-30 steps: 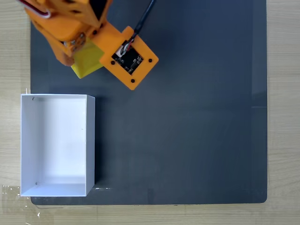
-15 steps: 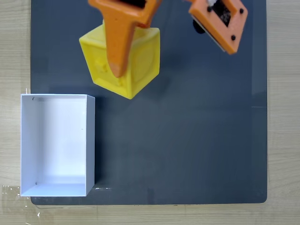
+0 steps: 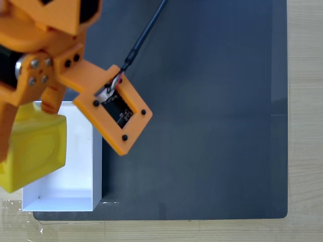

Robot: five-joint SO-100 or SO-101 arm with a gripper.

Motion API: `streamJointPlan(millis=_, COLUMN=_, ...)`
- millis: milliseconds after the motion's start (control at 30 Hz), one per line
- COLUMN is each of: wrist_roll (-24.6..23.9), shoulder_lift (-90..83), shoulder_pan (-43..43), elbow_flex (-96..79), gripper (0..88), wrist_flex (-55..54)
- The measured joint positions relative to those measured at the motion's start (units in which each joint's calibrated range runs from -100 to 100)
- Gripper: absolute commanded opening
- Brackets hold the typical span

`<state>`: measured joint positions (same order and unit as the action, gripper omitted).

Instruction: Grasp a yellow block and put it in the box

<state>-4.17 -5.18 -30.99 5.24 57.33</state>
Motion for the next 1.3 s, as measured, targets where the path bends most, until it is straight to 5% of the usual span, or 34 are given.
streamJointPlan(millis=833, wrist_roll=2.64, shoulder_lift=22.59, shoulder_pan=0.72, elbow_flex=0.18, gripper=22.5, wrist_flex=-10.39)
streamJointPlan(millis=1133, wrist_roll=3.01, shoulder_lift=23.51, shoulder_pan=1.35, elbow_flex=0.18, gripper=46.1, wrist_flex=-10.39)
streamJointPlan(millis=1300, wrist_roll=3.01, shoulder_lift=23.43, shoulder_pan=1.71, elbow_flex=0.27, gripper=48.4, wrist_flex=-10.39)
